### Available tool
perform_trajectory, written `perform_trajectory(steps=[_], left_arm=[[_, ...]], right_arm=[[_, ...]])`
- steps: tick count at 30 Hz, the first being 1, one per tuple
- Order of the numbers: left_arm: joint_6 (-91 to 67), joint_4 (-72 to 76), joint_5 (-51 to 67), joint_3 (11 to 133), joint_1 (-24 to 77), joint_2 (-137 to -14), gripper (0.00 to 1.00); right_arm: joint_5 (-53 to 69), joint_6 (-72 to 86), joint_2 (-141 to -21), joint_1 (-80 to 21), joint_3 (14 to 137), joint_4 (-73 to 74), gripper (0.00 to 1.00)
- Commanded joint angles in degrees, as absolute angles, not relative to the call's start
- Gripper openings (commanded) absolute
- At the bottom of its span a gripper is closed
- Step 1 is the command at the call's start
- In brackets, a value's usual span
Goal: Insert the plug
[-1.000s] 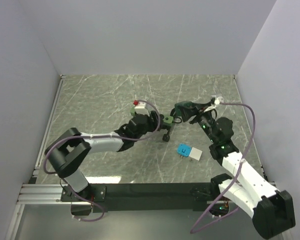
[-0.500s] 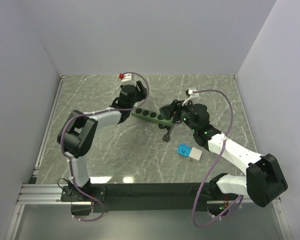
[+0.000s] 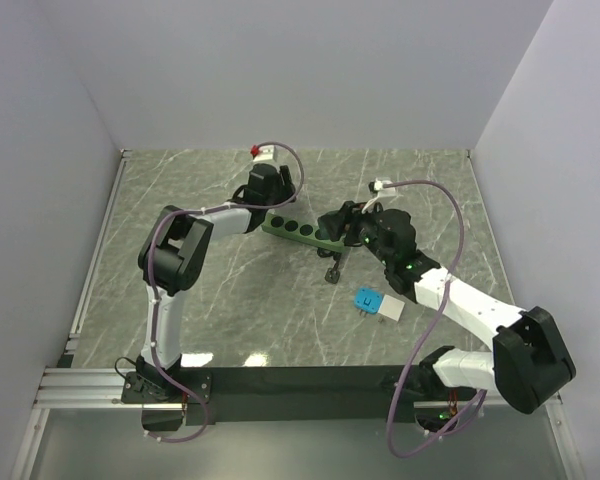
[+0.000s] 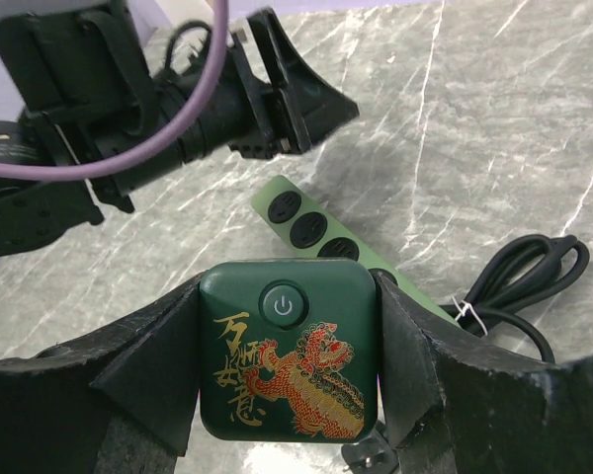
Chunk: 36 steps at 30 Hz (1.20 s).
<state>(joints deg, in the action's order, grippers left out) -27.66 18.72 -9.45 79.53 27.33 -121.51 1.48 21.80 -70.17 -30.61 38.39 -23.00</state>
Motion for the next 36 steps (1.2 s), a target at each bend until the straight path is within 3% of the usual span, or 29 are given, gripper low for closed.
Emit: perform_trajectory(steps=[1,19,32,36], left_arm=[[-26.89,17.67,-6.86,80.95,27.60,-122.26,0.63],[-27.51,8.70,-7.73,77.87,29.27,-121.20,0.63],[-33.39,14.06,-8.18,56.54,33.83,-106.80,0.62],[-36.03,17.48,-7.47,48.79,35.94,-101.44,0.61]], right_arm=[[0.44,21.88,-67.15,-31.03,38.94,-26.45,0.00],[0.79,22.41,-64.25,-31.20,36.04,-26.54,0.00],[0.09,21.36,-65.48,-32.25,36.04,-23.65,0.00],[-5.26,20.30,-65.30,-35.06,36.47,-20.57,0.00]])
